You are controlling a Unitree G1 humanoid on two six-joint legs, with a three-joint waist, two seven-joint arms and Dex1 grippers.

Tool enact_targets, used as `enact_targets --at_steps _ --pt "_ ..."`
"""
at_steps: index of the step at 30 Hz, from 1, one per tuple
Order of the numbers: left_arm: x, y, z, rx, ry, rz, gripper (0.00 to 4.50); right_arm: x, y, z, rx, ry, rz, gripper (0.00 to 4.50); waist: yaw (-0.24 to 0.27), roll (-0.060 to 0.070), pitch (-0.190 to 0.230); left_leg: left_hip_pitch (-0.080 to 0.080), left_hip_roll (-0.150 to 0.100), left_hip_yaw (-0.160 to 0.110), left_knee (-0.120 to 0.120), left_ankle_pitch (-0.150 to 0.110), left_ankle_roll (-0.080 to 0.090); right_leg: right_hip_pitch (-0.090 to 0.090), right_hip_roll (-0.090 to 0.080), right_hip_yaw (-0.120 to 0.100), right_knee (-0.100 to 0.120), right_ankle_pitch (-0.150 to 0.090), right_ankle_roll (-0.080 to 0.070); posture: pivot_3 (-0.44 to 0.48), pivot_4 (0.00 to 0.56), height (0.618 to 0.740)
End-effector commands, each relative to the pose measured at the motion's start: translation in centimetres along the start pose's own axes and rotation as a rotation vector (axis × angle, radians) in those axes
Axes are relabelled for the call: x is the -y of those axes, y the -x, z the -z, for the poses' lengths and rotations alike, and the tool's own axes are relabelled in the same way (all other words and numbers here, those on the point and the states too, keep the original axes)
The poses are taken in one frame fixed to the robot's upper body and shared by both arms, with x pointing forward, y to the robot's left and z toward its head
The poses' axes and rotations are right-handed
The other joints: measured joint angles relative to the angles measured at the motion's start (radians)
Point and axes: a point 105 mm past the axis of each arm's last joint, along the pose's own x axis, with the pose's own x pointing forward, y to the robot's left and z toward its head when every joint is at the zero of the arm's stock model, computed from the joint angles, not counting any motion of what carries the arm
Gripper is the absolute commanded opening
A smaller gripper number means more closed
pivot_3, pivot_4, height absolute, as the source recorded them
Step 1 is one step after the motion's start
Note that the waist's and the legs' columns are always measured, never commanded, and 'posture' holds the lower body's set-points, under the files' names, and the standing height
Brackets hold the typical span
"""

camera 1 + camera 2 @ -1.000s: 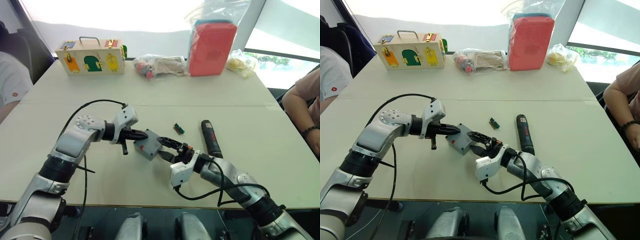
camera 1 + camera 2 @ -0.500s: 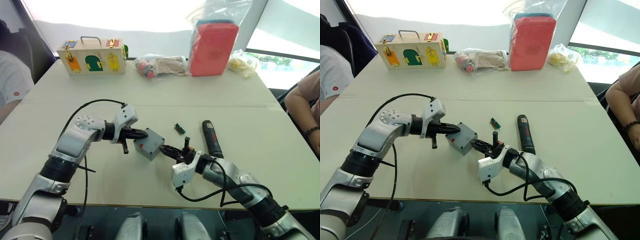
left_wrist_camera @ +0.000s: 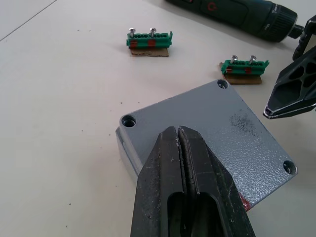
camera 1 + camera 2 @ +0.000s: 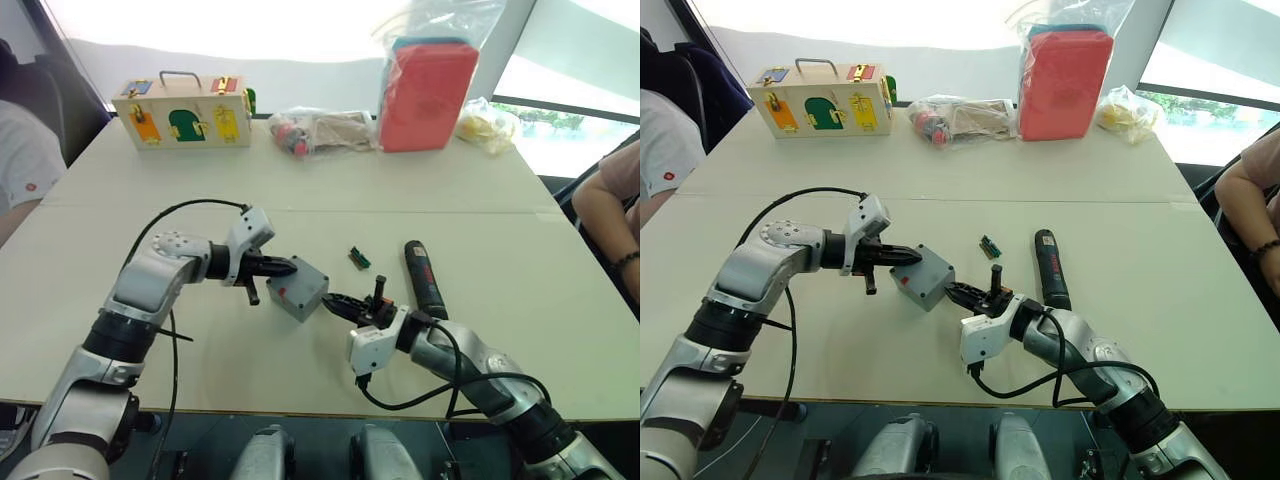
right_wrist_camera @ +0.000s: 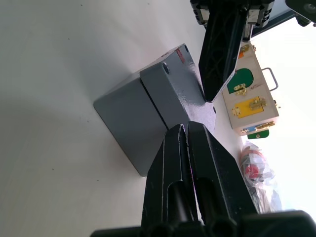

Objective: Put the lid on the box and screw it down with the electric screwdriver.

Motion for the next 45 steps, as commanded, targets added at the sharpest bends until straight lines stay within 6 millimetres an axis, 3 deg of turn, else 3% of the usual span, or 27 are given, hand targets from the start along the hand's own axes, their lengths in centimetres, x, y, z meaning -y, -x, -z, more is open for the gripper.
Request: enact_targets --at_steps 1,9,14,20,34,45 --pt "-0.6 1.2 -2.9 0.114 0.015 -0.018 0.00 0.7 -0.4 -0.3 0.020 -0.004 0.026 0.06 0.000 -0.001 0.000 0.000 0.000 0.000 0.000 0.000 0.000 0.000 0.000 0.000 0.000 0.000 0.000 0.000 0.150 0.738" --pt "-2.5 2.5 -3.7 0.154 0.048 -0.096 0.00 0.9 -0.8 -0.3 0.021 -0.008 0.038 0.06 0.000 -0.001 0.001 -0.001 0.000 0.000 0.000 0.001 -0.001 -0.001 0.000 0.000 -0.001 0.000 0.000 0.000 0.150 0.738" --pt "-3.7 3.0 -1.3 0.076 0.040 -0.150 0.00 1.0 -0.9 -0.2 0.018 -0.016 0.045 0.06 -0.002 -0.002 0.001 -0.001 0.000 0.000 -0.001 0.001 -0.002 -0.001 0.000 0.000 -0.001 0.000 0.000 0.000 0.150 0.738" --pt "-2.6 2.9 -0.3 0.047 0.057 -0.093 0.00 1.1 -1.2 0.0 0.013 -0.023 0.051 0.06 0.000 -0.002 0.002 -0.001 0.000 0.000 -0.001 0.001 -0.002 -0.001 -0.001 0.000 -0.001 0.000 0.000 0.000 0.150 0.738" --pt "-1.3 2.0 -0.3 0.034 0.058 -0.047 0.00 1.0 -1.3 0.3 -0.002 -0.034 0.056 0.06 0.000 -0.002 0.002 -0.001 0.000 0.000 -0.001 0.001 -0.002 -0.001 -0.001 0.000 -0.001 0.000 0.000 0.000 0.150 0.738" --pt "-1.7 1.6 -0.6 0.052 0.060 -0.065 0.00 1.0 -1.3 0.3 -0.009 -0.038 0.059 0.06 0.000 -0.002 0.002 -0.001 0.000 0.000 -0.001 0.001 -0.002 -0.001 -0.001 0.000 -0.001 0.000 0.000 0.000 0.150 0.738"
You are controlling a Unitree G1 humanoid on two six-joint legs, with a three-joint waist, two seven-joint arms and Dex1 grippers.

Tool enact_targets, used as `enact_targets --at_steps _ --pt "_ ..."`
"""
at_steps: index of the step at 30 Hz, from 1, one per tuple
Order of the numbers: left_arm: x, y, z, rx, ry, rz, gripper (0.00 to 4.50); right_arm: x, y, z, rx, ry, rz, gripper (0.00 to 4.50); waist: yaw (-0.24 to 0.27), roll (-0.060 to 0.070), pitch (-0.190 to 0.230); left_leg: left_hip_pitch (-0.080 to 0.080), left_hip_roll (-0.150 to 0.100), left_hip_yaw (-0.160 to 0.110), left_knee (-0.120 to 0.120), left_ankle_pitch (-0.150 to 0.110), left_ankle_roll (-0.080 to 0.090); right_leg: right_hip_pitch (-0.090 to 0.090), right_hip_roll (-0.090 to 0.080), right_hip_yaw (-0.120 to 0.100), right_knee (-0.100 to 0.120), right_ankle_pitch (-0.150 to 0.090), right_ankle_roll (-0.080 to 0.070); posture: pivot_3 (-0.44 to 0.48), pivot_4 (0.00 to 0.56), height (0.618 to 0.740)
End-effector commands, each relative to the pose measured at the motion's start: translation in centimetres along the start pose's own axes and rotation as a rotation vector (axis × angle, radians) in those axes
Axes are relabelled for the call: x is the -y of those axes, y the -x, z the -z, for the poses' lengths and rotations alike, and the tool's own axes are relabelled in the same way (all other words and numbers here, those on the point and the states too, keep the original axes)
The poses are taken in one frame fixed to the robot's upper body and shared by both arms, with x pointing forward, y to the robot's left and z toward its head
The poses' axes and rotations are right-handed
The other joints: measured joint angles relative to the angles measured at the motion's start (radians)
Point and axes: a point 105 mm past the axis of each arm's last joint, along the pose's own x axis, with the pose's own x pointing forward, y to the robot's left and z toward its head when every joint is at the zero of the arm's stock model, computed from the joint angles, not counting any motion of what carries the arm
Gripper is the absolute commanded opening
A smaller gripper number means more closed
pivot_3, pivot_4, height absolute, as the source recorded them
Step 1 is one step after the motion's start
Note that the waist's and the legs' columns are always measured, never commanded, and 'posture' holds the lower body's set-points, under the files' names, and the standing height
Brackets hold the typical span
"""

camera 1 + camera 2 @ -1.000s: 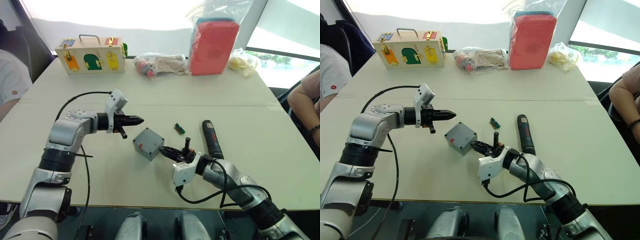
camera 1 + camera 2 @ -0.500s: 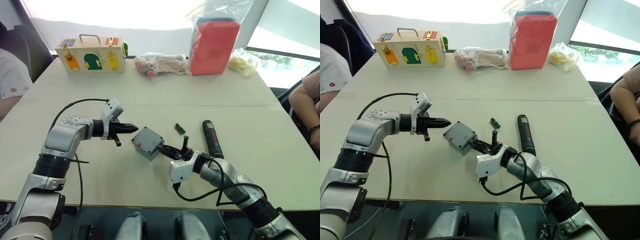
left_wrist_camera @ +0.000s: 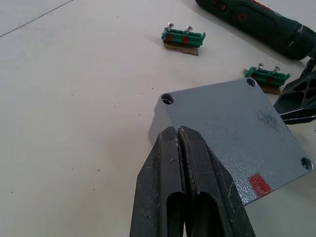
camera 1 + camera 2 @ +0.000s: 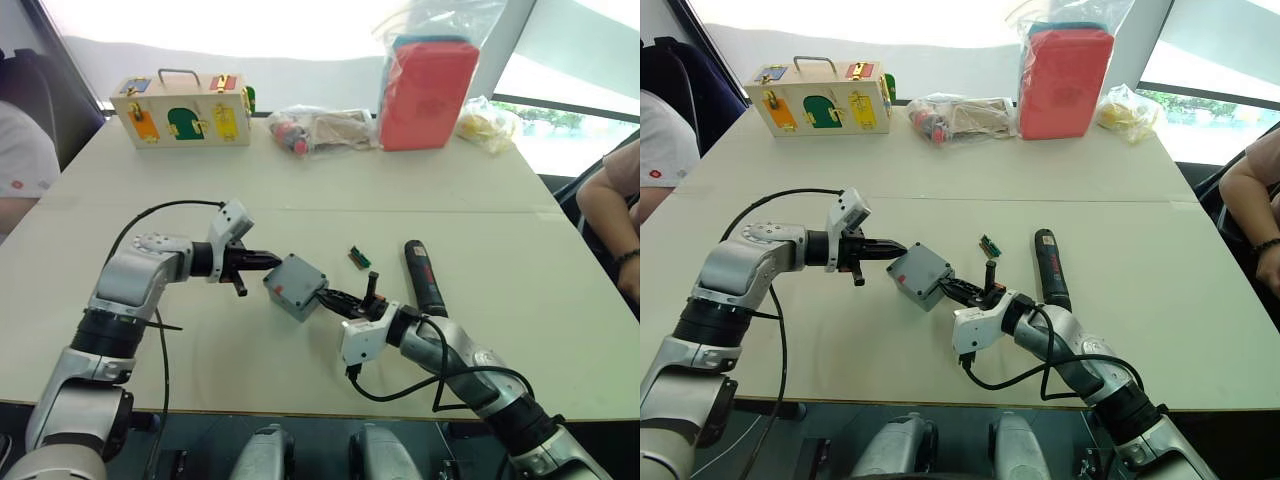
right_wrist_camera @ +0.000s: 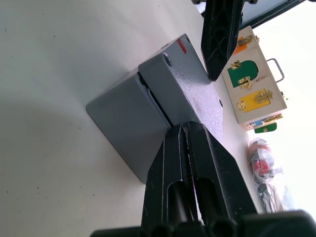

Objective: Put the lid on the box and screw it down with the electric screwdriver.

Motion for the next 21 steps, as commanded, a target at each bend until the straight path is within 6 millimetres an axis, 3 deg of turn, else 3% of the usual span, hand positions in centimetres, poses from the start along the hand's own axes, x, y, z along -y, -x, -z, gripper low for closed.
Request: enact_targets --at_steps 1,4,11,17,21 --pt "-0.2 0.1 -1.5 0.047 -0.026 -0.012 0.00 1.1 0.0 -0.2 0.010 0.010 0.042 0.06 0.001 0.000 0.000 0.000 0.000 0.000 0.000 0.000 0.000 0.000 0.000 0.000 0.000 0.000 0.000 0.000 0.150 0.738" --pt "-1.0 0.7 -2.5 0.091 -0.006 -0.044 0.00 1.0 0.1 -0.2 0.010 0.010 0.040 0.06 0.001 0.000 0.000 0.000 0.000 0.000 0.000 0.000 0.000 0.000 0.000 0.000 0.000 0.000 0.000 0.000 0.150 0.738" --pt "-1.4 1.1 -2.3 0.096 0.008 -0.058 0.00 0.9 0.1 -0.2 0.008 0.008 0.038 0.06 -0.001 0.000 0.000 0.000 0.000 0.000 -0.001 0.000 0.000 0.000 0.000 0.000 0.000 0.000 0.000 0.000 0.150 0.738" --pt "-1.9 1.0 -0.4 0.019 -0.034 -0.091 0.00 0.9 0.1 -0.2 0.008 0.007 0.040 0.06 -0.001 0.000 0.000 0.000 0.000 0.000 -0.001 0.000 0.000 0.000 0.000 0.000 0.000 0.000 0.000 0.000 0.150 0.738" --pt "-1.6 0.8 -0.1 0.021 -0.029 -0.075 0.00 1.0 0.1 -0.2 0.008 0.007 0.042 0.06 0.000 0.000 0.000 0.000 0.000 0.000 -0.001 0.000 0.000 0.000 0.000 0.000 0.000 0.000 0.000 0.000 0.150 0.738"
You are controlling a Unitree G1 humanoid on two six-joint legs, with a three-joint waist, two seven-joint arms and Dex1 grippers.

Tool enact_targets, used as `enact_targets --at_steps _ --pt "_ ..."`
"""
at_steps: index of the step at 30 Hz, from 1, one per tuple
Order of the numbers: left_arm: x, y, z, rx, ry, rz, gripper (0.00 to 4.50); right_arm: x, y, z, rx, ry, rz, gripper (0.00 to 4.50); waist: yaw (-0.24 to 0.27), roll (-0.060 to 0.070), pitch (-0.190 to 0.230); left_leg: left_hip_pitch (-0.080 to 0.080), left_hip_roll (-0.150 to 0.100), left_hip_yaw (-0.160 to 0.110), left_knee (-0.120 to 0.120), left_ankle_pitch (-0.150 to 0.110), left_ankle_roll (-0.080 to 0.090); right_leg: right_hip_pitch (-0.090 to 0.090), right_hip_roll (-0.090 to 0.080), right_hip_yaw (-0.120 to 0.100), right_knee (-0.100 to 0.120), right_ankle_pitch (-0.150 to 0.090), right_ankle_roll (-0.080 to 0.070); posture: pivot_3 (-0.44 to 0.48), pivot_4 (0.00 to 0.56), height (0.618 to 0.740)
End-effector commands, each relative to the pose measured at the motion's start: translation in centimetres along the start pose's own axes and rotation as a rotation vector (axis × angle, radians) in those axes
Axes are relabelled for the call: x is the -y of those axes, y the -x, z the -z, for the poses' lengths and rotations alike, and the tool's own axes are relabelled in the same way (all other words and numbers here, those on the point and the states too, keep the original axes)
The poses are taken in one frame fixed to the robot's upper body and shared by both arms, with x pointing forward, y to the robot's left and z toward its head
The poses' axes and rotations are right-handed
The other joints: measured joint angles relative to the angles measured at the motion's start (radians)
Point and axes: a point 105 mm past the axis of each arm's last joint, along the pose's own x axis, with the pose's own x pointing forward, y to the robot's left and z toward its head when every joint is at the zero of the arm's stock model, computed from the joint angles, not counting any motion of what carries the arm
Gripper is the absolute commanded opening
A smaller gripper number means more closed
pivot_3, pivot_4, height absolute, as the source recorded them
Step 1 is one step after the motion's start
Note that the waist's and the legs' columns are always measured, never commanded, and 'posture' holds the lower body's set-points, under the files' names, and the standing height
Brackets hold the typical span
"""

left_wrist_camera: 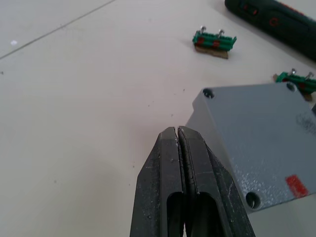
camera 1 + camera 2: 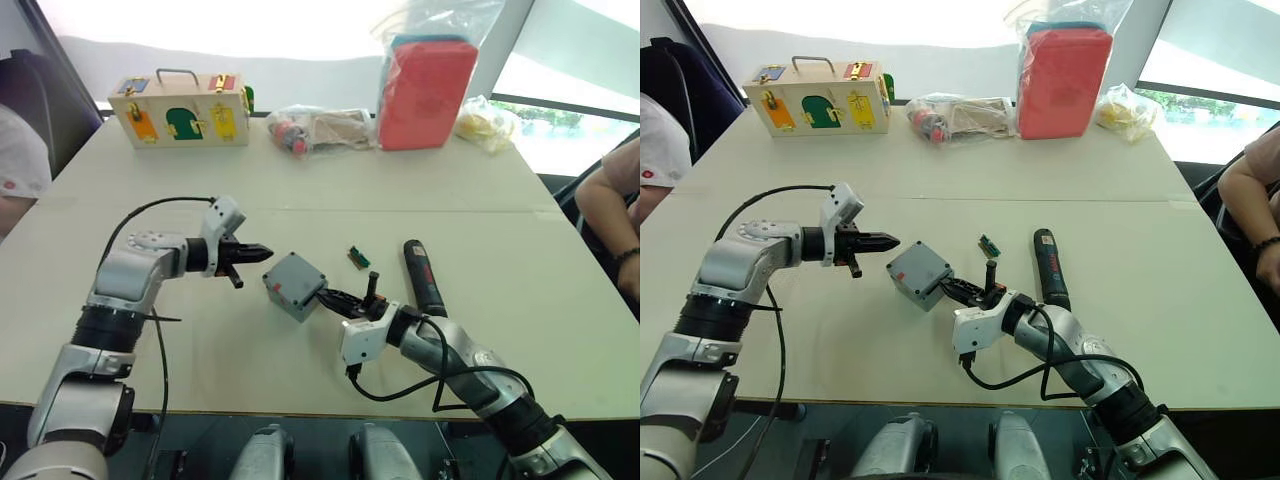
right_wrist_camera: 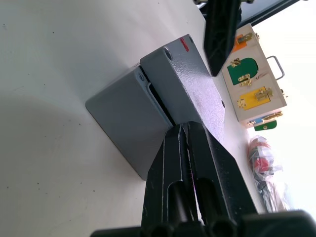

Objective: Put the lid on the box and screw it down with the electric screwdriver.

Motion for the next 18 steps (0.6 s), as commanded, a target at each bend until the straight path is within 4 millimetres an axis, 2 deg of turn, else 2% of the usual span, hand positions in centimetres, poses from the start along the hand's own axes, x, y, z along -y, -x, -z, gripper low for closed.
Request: enact_targets --at_steps 1,18 --pt "0.3 0.1 -0.8 0.020 -0.036 0.011 0.00 1.1 0.0 -0.3 0.011 0.009 0.044 0.06 0.000 0.000 0.000 0.000 0.000 0.000 0.000 0.000 0.000 0.000 0.000 0.000 0.000 0.000 0.000 0.000 0.150 0.738" --pt "2.0 -0.5 -0.6 0.018 -0.020 0.067 0.00 1.3 -0.2 -0.4 0.013 0.004 0.053 0.06 0.000 0.000 0.000 0.000 0.000 0.000 0.000 0.000 0.000 0.000 0.000 0.000 -0.001 0.000 0.000 0.000 0.150 0.738"
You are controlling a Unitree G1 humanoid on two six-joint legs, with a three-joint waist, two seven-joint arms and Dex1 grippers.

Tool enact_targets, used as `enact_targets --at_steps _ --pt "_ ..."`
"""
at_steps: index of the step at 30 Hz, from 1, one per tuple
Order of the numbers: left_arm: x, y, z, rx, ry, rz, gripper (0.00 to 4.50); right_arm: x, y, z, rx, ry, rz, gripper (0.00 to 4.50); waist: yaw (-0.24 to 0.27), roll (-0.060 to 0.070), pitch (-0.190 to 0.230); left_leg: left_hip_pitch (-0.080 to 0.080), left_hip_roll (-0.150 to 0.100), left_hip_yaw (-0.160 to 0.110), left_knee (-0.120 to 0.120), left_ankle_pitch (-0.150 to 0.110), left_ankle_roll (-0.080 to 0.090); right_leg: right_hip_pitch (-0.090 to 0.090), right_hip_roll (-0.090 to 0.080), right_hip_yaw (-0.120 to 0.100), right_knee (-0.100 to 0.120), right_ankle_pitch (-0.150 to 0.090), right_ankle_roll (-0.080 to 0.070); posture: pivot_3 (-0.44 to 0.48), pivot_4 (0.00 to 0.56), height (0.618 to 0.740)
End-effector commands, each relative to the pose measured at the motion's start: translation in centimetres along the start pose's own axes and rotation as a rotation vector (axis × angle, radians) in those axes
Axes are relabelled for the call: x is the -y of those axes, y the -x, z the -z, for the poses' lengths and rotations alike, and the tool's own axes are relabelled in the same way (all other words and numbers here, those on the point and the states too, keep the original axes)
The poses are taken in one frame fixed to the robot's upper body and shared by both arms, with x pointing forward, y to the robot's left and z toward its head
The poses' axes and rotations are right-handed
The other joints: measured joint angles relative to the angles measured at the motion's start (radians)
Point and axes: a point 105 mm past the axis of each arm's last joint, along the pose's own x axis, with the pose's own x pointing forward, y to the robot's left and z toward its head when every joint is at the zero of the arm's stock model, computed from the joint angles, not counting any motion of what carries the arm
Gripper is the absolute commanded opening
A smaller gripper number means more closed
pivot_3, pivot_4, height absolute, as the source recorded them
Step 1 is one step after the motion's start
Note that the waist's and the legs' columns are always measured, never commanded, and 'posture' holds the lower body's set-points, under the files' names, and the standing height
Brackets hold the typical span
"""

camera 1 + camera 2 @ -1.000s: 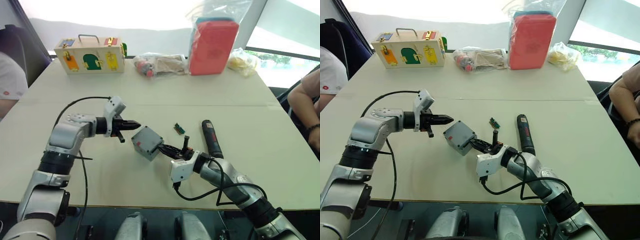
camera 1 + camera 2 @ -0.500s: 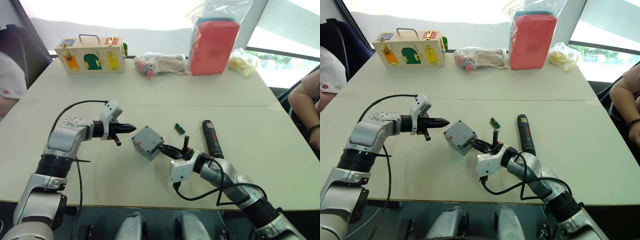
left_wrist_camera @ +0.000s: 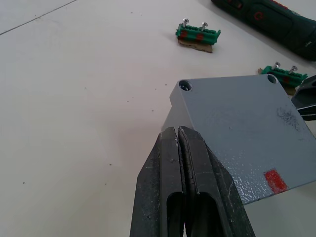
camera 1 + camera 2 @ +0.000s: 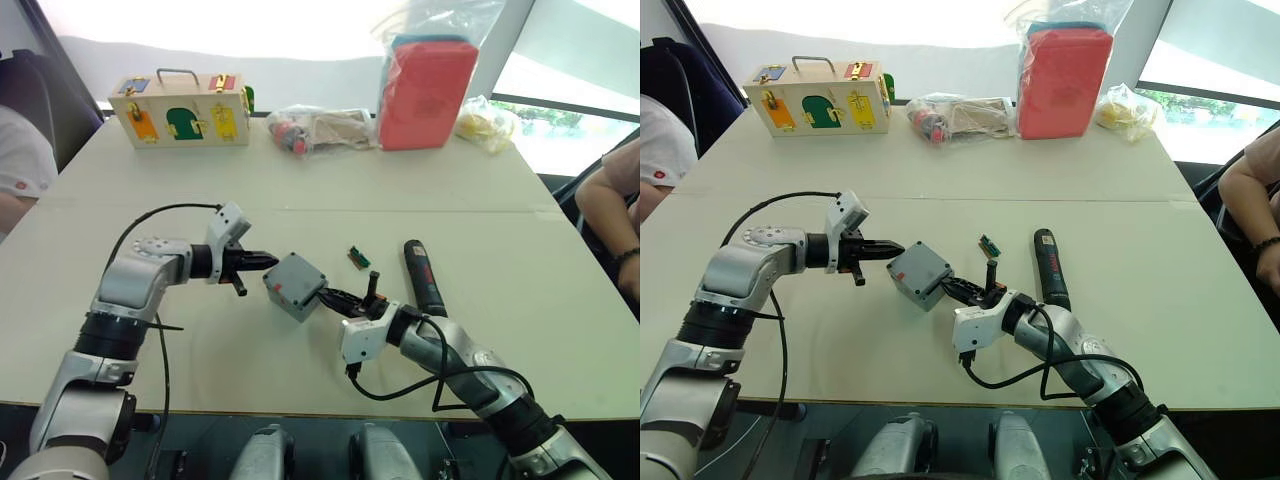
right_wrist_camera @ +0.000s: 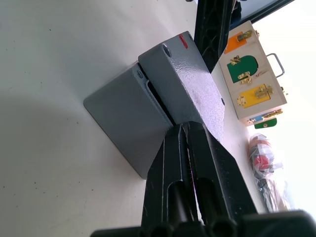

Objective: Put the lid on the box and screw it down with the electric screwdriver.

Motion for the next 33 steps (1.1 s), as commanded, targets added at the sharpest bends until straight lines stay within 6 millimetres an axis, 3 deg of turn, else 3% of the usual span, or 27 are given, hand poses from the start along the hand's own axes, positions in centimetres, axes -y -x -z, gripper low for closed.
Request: enact_targets --at_steps 1,33 --pt "0.8 -0.1 -0.8 0.019 -0.031 0.026 0.00 1.3 -0.2 -0.5 0.023 0.008 0.052 0.06 0.000 0.000 0.000 0.000 0.000 0.000 0.000 0.000 0.000 0.000 0.000 0.000 0.000 0.000 0.000 0.000 0.150 0.738" --pt "1.9 -1.0 -1.4 0.033 -0.044 0.072 0.00 2.0 0.2 -0.6 0.020 0.005 0.092 0.06 0.000 0.000 0.000 0.000 0.000 0.000 0.000 0.000 0.000 0.000 0.000 0.000 0.000 0.000 0.000 0.000 0.150 0.738"
